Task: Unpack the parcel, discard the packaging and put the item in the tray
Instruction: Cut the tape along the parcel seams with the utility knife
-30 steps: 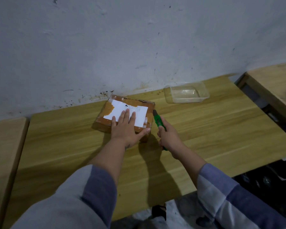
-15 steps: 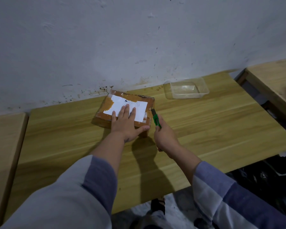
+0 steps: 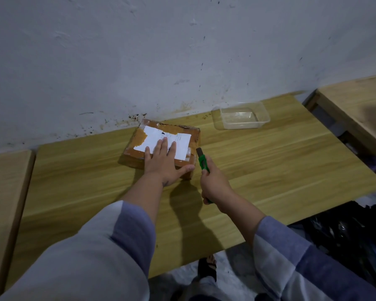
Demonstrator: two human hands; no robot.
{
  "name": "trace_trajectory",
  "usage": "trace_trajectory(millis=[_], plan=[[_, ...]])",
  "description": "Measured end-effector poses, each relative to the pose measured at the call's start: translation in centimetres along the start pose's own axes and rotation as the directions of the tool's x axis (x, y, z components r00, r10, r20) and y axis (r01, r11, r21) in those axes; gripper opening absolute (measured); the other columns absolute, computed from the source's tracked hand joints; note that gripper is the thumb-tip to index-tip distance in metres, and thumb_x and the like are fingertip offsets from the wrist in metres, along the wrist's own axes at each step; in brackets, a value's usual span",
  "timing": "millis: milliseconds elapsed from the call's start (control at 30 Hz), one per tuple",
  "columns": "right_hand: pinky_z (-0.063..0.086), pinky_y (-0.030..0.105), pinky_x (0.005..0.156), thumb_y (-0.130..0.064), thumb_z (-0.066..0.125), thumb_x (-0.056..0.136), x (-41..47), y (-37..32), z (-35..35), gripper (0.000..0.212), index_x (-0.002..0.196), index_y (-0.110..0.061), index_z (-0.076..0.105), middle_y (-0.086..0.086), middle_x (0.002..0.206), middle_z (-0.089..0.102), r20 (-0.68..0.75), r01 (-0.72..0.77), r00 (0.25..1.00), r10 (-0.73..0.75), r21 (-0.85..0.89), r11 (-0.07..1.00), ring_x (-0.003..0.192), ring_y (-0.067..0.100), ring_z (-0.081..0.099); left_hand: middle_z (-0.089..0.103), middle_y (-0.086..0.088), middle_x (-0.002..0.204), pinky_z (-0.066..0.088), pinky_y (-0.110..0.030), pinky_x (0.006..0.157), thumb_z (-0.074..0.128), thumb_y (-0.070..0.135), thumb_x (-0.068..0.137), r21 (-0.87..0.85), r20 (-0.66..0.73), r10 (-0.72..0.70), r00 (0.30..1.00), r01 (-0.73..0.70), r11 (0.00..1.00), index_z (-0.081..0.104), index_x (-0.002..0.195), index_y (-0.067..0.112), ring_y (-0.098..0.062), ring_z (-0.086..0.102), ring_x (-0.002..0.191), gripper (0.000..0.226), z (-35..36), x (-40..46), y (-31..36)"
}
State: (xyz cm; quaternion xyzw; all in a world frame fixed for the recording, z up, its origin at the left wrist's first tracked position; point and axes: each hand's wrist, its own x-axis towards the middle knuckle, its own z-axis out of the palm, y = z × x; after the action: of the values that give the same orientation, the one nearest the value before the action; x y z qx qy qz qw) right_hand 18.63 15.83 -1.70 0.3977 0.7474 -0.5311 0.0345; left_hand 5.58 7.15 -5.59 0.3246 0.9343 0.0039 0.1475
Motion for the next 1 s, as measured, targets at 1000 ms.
trace_trajectory(millis=[1000], plan=[[0.036,0.026,0.039,-0.020,0.033,0.099,-1.2,1.2,-1.8,0.046,0.141,-0.040,0.032,-0.005,0.072,0.042,0.002,-0.037,0.999,0.038,0.237,0.971,0.049,0.014,0.040,-0.011,0.001,0.161,-0.009,-0.051,0.117,0.012,0.084,0.078,-0.124,-0.008,-0.040,0.999,0.039,0.992,0.003,0.153,0.027,-0.016,-0.013,0.148,0.095,-0.7,-0.4,0.2]])
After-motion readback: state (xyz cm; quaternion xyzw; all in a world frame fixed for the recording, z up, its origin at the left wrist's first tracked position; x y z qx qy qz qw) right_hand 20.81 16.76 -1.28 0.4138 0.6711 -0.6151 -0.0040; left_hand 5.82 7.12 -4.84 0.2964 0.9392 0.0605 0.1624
